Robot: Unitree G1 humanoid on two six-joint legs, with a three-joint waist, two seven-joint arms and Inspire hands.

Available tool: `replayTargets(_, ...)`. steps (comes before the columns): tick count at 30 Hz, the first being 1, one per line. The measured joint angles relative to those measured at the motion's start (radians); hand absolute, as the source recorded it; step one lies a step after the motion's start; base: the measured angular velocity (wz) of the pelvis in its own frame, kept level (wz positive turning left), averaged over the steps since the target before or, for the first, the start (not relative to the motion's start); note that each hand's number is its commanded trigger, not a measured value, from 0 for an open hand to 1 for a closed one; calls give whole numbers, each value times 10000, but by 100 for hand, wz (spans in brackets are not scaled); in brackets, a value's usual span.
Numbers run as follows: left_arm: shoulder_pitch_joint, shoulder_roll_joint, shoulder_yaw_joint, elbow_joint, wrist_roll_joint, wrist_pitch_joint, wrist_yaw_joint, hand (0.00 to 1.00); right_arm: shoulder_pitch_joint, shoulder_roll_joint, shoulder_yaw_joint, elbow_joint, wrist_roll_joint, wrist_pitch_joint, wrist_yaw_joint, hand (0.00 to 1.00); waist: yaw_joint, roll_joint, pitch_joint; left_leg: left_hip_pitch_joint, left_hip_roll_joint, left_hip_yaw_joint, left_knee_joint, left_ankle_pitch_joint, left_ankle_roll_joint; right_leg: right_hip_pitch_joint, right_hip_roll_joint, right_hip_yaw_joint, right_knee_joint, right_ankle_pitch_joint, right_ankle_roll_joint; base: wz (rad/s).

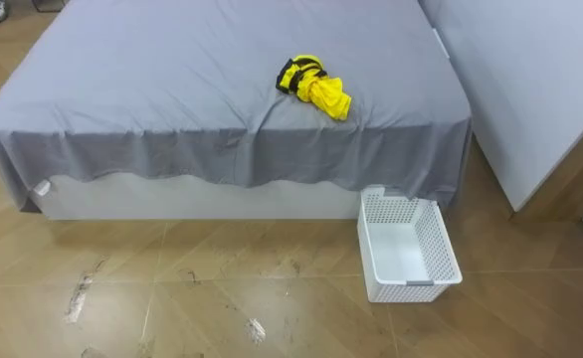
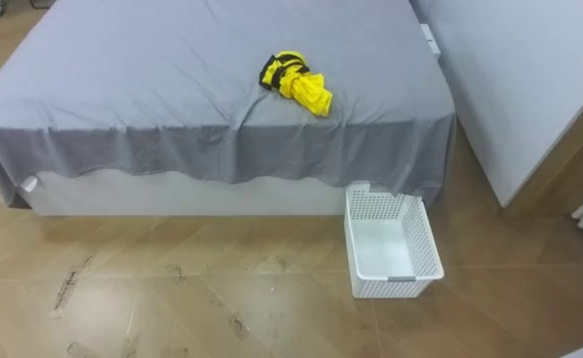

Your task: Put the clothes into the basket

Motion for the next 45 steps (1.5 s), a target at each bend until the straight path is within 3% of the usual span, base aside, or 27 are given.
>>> replayTargets(19,34,-28,-1,-2,-212,149,-87,0,16,3,-153,20,46,11,-91,0,-35,105,-10,61,35,88,3,-52,-15,0,18,-2,26,0,0,-1)
replayTargets(22,25,-22,40,-4,-222,213,-87,0,1,0,-157,38,40,45,-99,0,-41,123,-20,-2,97,81,86,-90,-40,-27,56,-227,65,0,-1,0)
replayTargets(25,44,-30,360,24,-268,219,-181,0,-14,0,-307,36,-46,219,-54,0,27,134,-1,-335,403,73,956,-530,-170,-98,242,-566,249,-114,-142,-7)
replayTargets(27,38,9,400,9,-887,224,-265,0,-19,18,-303,5,-41,228,-23,0,15,159,-10,-750,671,78,1854,-857,-285,-253,390,-603,552,-370,-275,-4)
replayTargets(29,42,50,404,6,-1671,275,-318,0,-48,26,-303,15,11,228,-29,0,-9,97,-12,-1368,939,51,3308,-971,-333,-396,495,-587,997,-706,-425,2)
replayTargets(31,115,51,416,-66,-2048,272,-323,0,14,-1,-326,5,106,228,-100,0,5,91,13,-1908,1241,59,4635,-942,-302,-284,606,-543,1114,-868,-560,9)
replayTargets(32,167,43,462,-168,-2271,249,-439,0,4,-11,-312,-15,181,233,-163,0,-3,97,30,-2465,1324,-147,5590,-871,-57,-75,602,-484,1200,-1034,-729,12)
replayTargets(33,174,38,481,-195,-2439,229,-481,0,54,-19,-312,-25,267,226,-205,0,1,79,19,-2688,1125,-345,5621,-904,-17,-15,554,-463,1251,-1122,-754,19)
replayTargets(34,158,-2,374,-331,-2705,195,-501,0,174,-118,-309,-101,490,236,-271,0,-20,50,6,-3119,630,-406,4952,-926,67,6,417,-394,1328,-1300,-769,19)
replayTargets(35,163,-23,250,-465,-2879,168,-504,0,225,-180,-308,-129,527,242,-282,0,-21,24,4,-3385,380,-416,4388,-870,67,-24,291,-369,1427,-1412,-732,7)
replayTargets(36,234,-73,175,-623,-3206,22,-505,0,227,-257,-312,-104,530,322,-314,0,19,-83,-46,-3797,-89,-407,2942,-448,-153,-25,82,-283,1483,-1573,-637,-37)
replayTargets(37,390,-88,199,-640,-3351,-109,-502,0,245,-285,-312,-78,559,385,-330,0,232,-94,-47,-4103,-251,-396,1868,494,-159,18,-98,-90,1465,-1703,-585,-71)
replayTargets(38,591,-105,328,-715,-3348,-259,-494,0,254,-313,-308,-85,517,449,-362,0,324,-95,-51,-4274,-228,-380,1214,1307,-132,220,-191,121,1284,-1792,-502,-68)
replayTargets(39,657,-89,339,-731,-3351,-292,-483,0,262,-315,-292,-90,509,456,-385,0,293,-103,-50,-4355,-240,-344,1097,1652,-74,337,-259,149,1160,-1832,-444,-34)
replayTargets(40,730,-72,338,-730,-3358,-295,-480,0,325,-309,-295,-125,504,458,-404,0,205,-184,-93,-4560,-415,-119,1130,2059,260,436,-519,171,1048,-1922,-217,13)
replayTargets(41,707,-52,351,-753,-3358,-320,-490,0,391,-322,-349,-244,453,482,-413,0,167,-369,-99,-4978,-710,108,1555,2046,367,430,-846,327,992,-2109,-50,30)
replayTargets(42,697,-45,353,-757,-3359,-331,-502,0,389,-354,-446,-295,381,523,-417,0,140,-415,-87,-5260,-817,199,1838,1894,563,417,-985,561,1004,-2222,-78,64)
replayTargets(43,552,-24,329,-751,-3358,-379,-542,0,320,-384,-768,-383,258,630,-450,0,-39,-287,-176,-5754,-1006,423,2720,1340,1211,360,-1157,963,1113,-2504,38,44)
replayTargets(44,437,-1,279,-659,-3336,-387,-544,0,186,-309,-967,-384,161,729,-586,0,65,-303,-78,-5781,-1082,550,3374,701,1333,269,-1267,911,1341,-2405,356,16)
replayTargets(45,437,41,279,-539,-3343,-385,-543,0,138,-229,-978,-453,150,706,-642,0,189,-378,-55,-5606,-1071,681,3542,453,1380,330,-1353,872,1447,-2271,578,-55)
